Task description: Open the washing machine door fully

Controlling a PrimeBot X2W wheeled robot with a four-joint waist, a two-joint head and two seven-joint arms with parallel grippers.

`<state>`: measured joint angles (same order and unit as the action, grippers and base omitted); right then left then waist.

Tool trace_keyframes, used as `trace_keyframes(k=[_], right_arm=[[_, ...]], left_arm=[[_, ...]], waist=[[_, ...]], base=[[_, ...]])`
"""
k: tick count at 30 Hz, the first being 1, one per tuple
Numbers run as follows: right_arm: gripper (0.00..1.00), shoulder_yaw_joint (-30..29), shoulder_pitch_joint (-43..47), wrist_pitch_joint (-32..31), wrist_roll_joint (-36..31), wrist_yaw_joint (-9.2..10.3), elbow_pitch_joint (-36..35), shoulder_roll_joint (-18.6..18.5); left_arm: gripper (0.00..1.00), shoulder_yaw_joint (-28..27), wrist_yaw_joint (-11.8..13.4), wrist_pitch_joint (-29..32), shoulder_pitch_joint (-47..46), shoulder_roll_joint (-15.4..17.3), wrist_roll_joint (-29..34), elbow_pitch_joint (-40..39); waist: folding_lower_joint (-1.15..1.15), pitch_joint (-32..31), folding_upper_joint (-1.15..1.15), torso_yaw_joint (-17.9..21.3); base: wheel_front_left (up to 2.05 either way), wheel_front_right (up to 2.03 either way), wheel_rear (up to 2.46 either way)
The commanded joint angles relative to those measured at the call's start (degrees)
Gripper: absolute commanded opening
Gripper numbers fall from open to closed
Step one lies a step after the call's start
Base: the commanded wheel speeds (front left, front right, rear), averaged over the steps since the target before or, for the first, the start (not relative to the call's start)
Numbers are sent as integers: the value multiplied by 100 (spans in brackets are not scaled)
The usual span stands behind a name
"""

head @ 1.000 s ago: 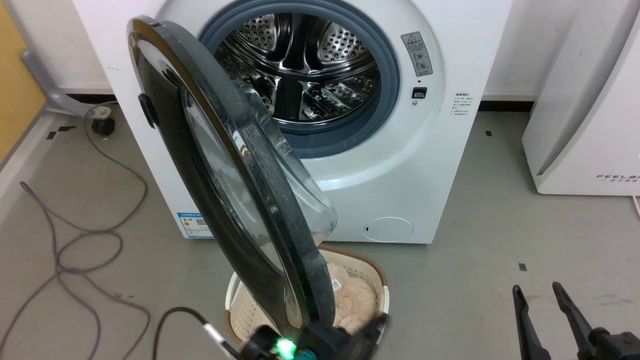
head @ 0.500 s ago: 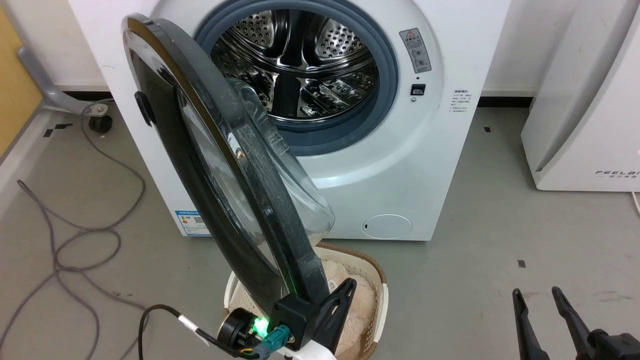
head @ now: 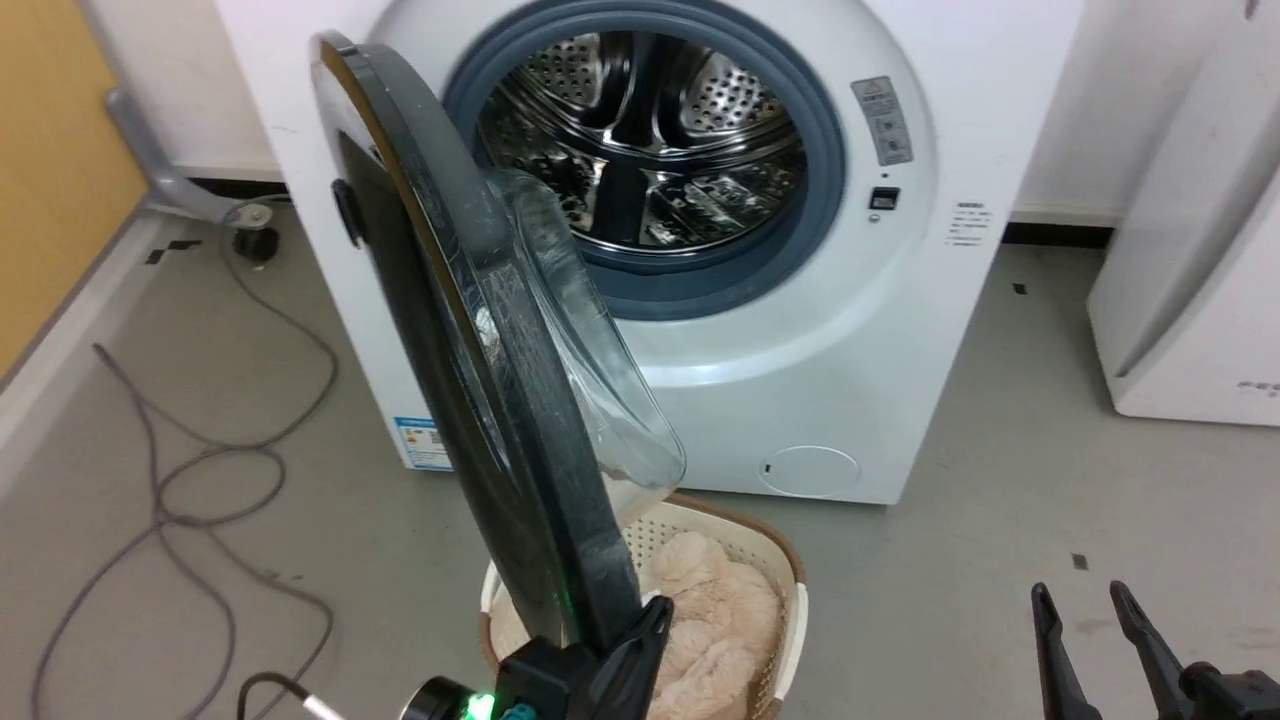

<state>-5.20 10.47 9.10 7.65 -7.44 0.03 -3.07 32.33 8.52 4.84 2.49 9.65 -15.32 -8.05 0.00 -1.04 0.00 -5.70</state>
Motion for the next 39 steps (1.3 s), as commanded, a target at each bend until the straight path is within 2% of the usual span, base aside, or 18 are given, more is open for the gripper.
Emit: trace_keyframes(k=[1, 12, 18, 22, 30, 39], right_arm=[[100, 6, 44, -6, 29, -5, 28, 19], [100, -80, 80, -10, 27, -5, 49, 19], [100, -48, 34, -13, 43, -5, 78, 19], [100, -15, -1, -21, 41, -5, 94, 19], [100, -15, -62, -42, 20, -5, 137, 19], [100, -21, -66, -49, 61, -5, 200, 19]], left_arm=[[0, -111, 99, 0, 102, 104, 3, -63], [0, -455, 521, -95, 603, 414, 91, -851], [0, -946, 780, -305, 627, 598, 97, -837], [0, -1415, 841, -572, 508, 742, -62, -589], [0, -2495, 740, -1351, -61, 1102, -556, 463], [0, -3082, 290, -1862, -1103, 1513, -848, 2280]], waist=[[0, -22, 0, -116], [0, -59, 0, -966], [0, -31, 0, -1327], [0, 0, 0, -1411], [0, 106, 0, -1388], [0, 112, 0, -1376]], base=[[0, 0, 0], [0, 0, 0], [0, 0, 0], [0, 0, 0], [0, 0, 0], [0, 0, 0]])
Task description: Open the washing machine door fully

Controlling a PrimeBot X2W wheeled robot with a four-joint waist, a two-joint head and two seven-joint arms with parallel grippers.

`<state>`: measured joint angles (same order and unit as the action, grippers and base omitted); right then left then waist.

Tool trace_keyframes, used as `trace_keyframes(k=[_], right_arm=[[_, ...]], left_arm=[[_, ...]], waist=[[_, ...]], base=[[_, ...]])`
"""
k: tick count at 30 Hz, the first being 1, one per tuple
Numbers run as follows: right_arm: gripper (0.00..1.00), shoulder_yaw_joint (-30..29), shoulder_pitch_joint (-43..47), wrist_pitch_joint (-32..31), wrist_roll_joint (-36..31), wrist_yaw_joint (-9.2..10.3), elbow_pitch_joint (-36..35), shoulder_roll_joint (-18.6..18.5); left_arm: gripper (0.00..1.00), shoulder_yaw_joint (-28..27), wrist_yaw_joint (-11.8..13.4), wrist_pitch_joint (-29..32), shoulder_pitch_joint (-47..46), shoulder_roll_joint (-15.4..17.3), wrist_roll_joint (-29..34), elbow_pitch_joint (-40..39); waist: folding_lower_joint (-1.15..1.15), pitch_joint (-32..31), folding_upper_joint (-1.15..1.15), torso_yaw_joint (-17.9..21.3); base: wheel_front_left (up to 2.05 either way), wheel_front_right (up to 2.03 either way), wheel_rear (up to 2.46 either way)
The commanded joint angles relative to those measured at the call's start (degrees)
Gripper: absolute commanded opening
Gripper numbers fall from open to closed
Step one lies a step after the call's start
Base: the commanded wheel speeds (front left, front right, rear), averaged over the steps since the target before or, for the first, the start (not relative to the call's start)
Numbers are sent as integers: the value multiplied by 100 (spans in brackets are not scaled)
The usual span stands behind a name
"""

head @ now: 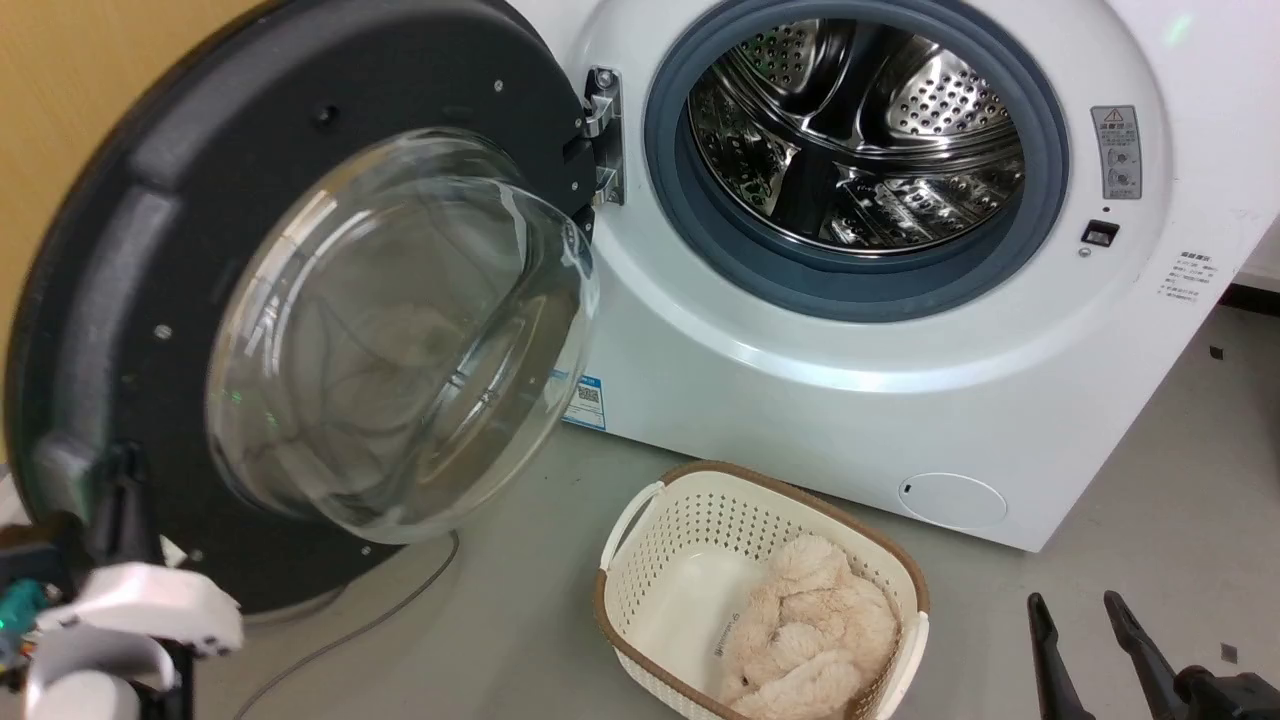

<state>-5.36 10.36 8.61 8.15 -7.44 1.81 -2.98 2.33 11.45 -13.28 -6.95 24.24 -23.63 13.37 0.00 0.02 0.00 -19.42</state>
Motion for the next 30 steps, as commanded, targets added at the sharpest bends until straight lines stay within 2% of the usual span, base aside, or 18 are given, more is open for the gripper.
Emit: trace_keyframes(k=[1, 7, 12, 15, 16, 17, 18, 27, 30], right_arm=[[100, -2, -59, -2, 8, -5, 23, 11], [100, 30, -77, -30, -11, -5, 47, 11], [100, 20, -60, -9, 21, -5, 130, 11], [100, 42, -74, -2, 37, -5, 192, 11], [100, 29, -77, 6, 43, -5, 209, 11], [100, 14, -79, 14, 45, -5, 224, 11], [100, 11, -81, 19, 45, -5, 243, 11], [100, 12, -82, 50, -5, -5, 296, 11], [100, 20, -68, 63, -40, -5, 281, 11]], left_arm=[[0, -130, -35, -80, -279, 81, -25, 334], [0, -326, -278, -165, -735, 170, 40, 1194], [0, -525, -397, -170, -620, 11, 272, 1137], [0, -564, -348, -171, -308, -237, 440, 848], [38, -564, -343, -171, -164, -321, 474, 748], [85, -561, -321, -171, -18, -405, 508, 640], [100, -542, -289, -171, 144, -494, 542, 524], [100, -208, -72, -171, 1337, -992, 832, -603], [100, 57, -96, -172, 1607, -1069, 997, -957]], waist=[[0, 10, 0, -5], [0, 24, 0, 41], [0, -2, 0, 40], [0, -55, 0, 63], [0, -72, 0, 70], [0, -88, 0, 74], [0, -115, 0, 90], [0, -253, 0, 276], [0, -295, 0, 370]], base=[[0, 0, 0], [0, 0, 0], [0, 0, 0], [0, 0, 0], [0, 0, 0], [0, 0, 0], [0, 0, 0], [0, 0, 0], [0, 0, 0]])
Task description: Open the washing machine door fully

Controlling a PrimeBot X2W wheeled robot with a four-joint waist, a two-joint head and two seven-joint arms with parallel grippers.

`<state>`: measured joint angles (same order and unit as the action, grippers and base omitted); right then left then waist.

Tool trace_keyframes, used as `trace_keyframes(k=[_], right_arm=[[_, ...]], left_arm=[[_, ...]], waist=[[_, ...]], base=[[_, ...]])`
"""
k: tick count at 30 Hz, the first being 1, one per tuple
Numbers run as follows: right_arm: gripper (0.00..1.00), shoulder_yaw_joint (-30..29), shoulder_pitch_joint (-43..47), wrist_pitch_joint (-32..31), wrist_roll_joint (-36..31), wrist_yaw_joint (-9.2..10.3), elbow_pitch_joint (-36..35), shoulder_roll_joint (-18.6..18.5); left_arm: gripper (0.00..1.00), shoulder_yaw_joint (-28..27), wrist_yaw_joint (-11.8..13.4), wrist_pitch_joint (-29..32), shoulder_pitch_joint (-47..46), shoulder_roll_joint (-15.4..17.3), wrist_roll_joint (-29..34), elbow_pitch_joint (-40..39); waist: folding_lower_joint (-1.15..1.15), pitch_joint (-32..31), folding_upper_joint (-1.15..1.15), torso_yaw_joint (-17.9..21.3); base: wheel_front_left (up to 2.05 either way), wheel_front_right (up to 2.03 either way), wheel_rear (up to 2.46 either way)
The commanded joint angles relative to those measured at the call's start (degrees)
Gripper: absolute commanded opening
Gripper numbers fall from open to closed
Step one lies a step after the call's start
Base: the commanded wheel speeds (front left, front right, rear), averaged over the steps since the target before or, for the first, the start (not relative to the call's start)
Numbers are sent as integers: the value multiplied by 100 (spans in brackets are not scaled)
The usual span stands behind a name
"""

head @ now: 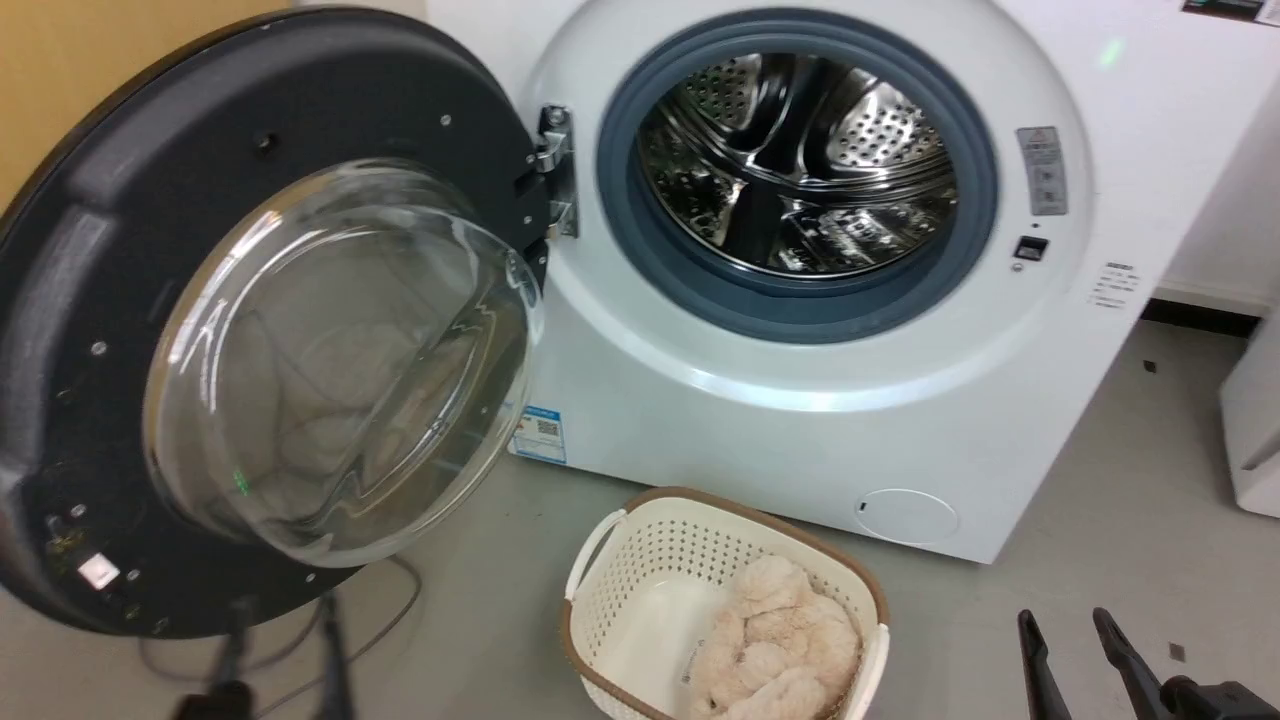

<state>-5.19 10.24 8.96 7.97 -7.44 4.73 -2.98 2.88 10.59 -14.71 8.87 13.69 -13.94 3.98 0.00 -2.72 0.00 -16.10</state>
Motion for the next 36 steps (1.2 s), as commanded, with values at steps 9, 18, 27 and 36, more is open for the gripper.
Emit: trace_keyframes(k=[9, 18, 27, 36], right_arm=[[100, 79, -55, -83, -216, -5, -272, 11], [100, 108, 59, -333, -433, -5, -603, 11], [100, 163, 92, -400, -430, -5, -683, 11], [0, 179, -26, -410, -414, 0, -637, 1]], left_arm=[[100, 787, -219, 90, -22, -140, 412, -228], [100, 995, -264, 135, -251, -128, 526, -21], [100, 1051, -219, 147, -268, -149, 498, 103], [0, 1018, -286, 213, -225, -199, 512, 87]], waist=[[0, -68, 0, 647], [0, -68, 0, 1224], [0, -65, 0, 1340], [0, -49, 0, 1353]], base=[[0, 0, 0], [0, 0, 0], [0, 0, 0], [0, 0, 0]])
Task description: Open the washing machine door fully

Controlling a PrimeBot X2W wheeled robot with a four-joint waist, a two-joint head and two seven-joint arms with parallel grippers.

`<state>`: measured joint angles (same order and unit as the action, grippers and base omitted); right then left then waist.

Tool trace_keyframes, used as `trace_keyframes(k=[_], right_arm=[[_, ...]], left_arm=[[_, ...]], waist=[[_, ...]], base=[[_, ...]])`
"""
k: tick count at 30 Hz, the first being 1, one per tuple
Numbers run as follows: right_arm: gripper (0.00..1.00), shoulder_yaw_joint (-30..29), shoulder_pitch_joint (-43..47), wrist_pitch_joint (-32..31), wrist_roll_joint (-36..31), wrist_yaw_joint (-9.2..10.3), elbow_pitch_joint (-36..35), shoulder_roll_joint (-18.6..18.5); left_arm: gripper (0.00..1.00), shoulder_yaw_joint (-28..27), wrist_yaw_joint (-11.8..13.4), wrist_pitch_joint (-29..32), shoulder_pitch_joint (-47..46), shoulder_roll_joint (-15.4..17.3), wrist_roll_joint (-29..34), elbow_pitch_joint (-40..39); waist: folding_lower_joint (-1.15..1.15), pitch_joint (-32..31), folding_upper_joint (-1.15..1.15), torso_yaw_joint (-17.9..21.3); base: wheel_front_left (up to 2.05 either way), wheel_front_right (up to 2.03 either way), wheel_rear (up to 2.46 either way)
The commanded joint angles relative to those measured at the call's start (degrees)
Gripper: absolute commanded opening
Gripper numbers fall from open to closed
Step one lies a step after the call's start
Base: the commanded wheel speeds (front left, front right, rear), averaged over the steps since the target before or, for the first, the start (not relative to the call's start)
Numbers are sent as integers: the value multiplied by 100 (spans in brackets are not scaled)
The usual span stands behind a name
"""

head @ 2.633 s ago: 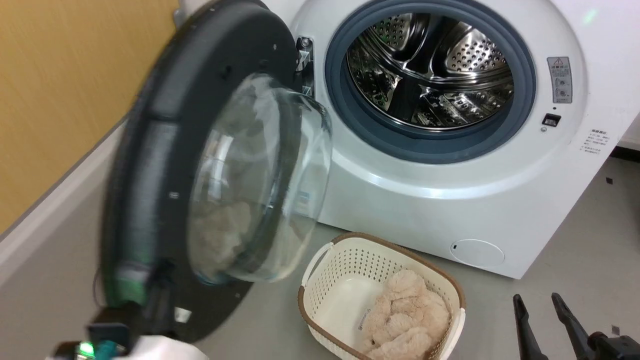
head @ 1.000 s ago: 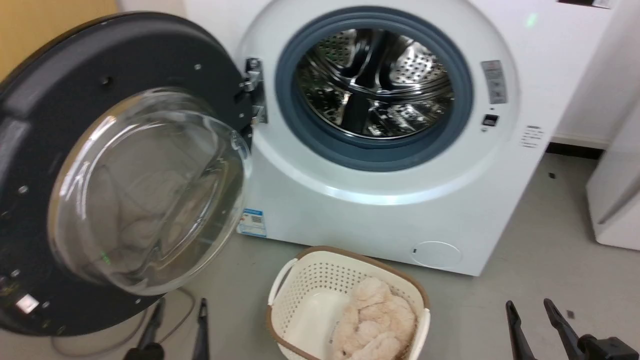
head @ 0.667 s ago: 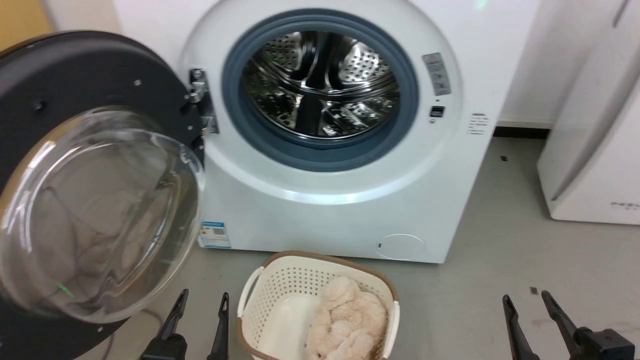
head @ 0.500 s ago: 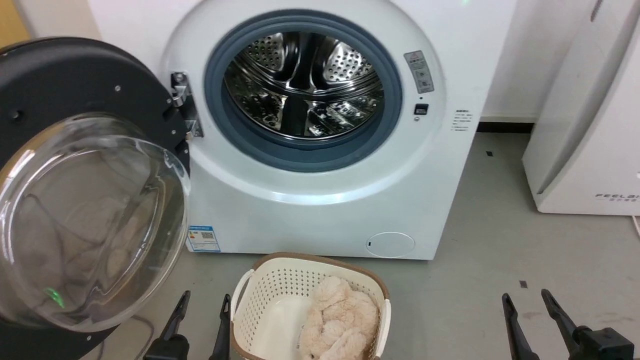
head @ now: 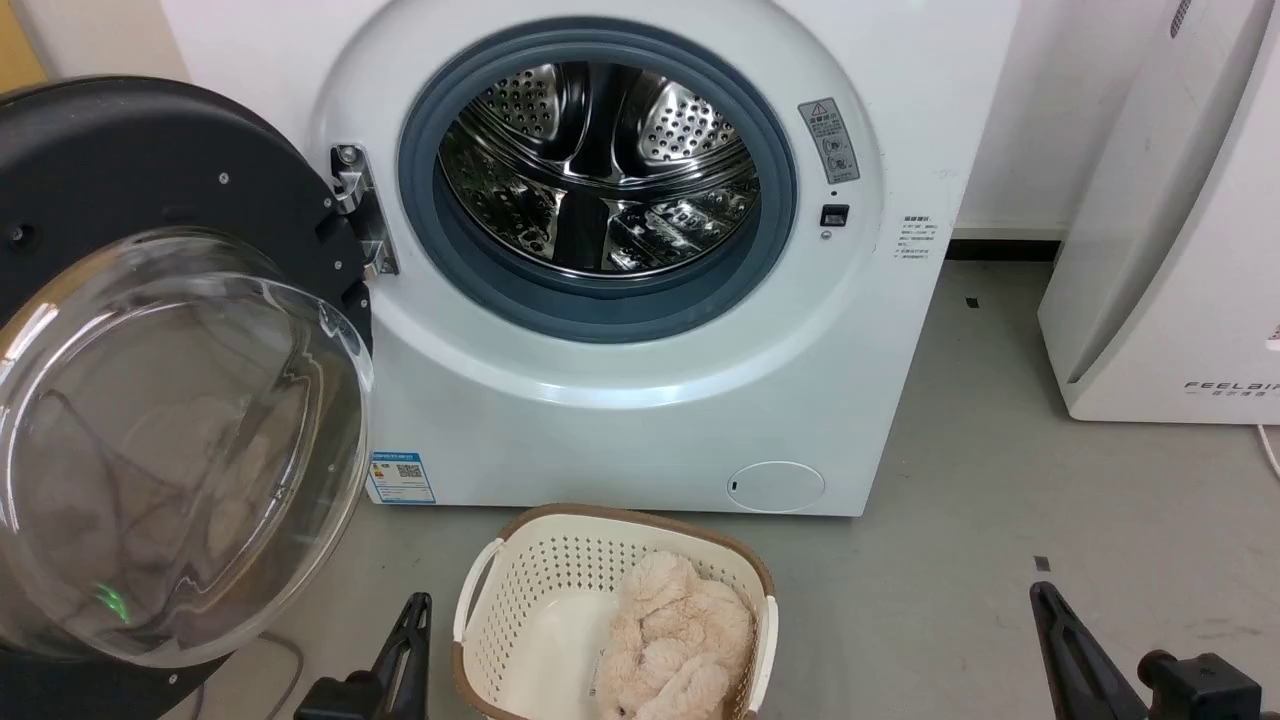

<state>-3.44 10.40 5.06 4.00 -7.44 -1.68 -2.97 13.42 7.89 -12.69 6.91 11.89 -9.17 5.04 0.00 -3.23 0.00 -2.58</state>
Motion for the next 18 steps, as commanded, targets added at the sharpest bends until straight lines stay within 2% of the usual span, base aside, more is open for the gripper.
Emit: trace_keyframes(k=[1, 18], right_arm=[[0, 7, -50, -24, -20, 0, 5, 0], [0, 55, -192, -93, -74, -1, 28, 2]], left_arm=[[0, -47, -23, 22, -35, -26, 43, -22], [0, -232, -133, 200, -129, -151, 168, -91]], waist=[[0, 5, 0, 3], [0, 50, 0, 39]], base=[[0, 0, 0], [0, 0, 0]])
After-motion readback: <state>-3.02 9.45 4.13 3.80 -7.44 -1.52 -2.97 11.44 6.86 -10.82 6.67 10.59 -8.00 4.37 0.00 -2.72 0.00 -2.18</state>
